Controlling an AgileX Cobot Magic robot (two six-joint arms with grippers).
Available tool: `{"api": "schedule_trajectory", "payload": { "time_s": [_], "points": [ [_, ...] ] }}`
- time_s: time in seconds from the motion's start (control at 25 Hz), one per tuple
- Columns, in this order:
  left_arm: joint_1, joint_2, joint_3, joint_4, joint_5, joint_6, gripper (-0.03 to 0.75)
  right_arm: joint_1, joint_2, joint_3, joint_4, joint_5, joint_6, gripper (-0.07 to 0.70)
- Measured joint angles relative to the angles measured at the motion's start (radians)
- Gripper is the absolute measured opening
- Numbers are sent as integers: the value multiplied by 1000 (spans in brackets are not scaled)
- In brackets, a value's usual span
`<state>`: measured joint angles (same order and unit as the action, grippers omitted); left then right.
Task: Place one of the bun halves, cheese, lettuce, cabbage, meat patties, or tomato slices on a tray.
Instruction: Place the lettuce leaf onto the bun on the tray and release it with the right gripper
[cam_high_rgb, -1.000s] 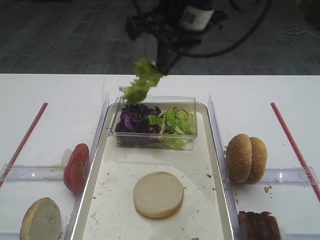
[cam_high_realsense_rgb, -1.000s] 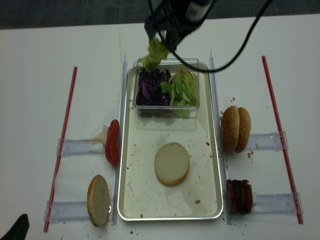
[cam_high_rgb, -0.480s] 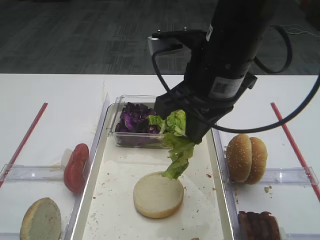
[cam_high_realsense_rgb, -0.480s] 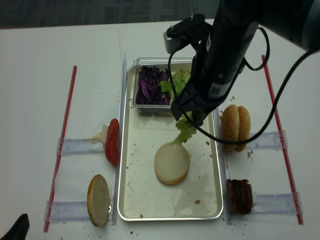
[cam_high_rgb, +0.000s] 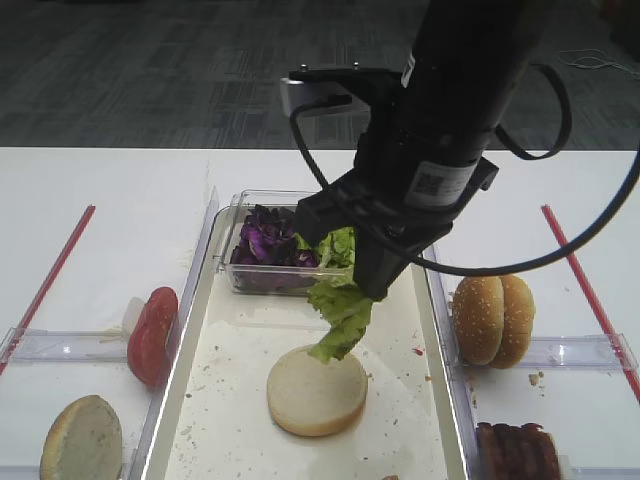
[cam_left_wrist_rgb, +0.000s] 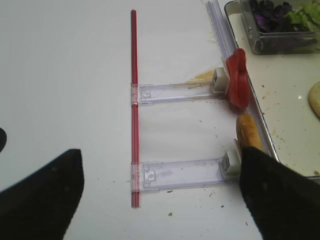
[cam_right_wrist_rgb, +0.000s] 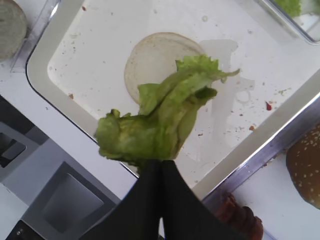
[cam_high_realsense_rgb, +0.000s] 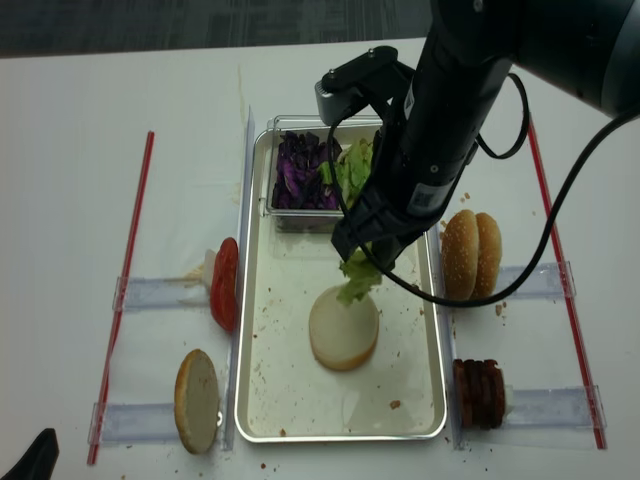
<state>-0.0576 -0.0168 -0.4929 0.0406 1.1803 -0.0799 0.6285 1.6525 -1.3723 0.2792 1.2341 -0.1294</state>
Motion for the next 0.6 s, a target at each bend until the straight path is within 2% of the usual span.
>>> {"api": "schedule_trajectory", "payload": {
  "time_s": [0.24, 0.6],
  "points": [
    [0, 0, 0, 0, 0, 0, 616, 0, 22, 0, 51, 0, -23, 36],
    [0, 0, 0, 0, 0, 0, 616, 40, 89, 0, 43, -6, -27, 36]
  ]
}}
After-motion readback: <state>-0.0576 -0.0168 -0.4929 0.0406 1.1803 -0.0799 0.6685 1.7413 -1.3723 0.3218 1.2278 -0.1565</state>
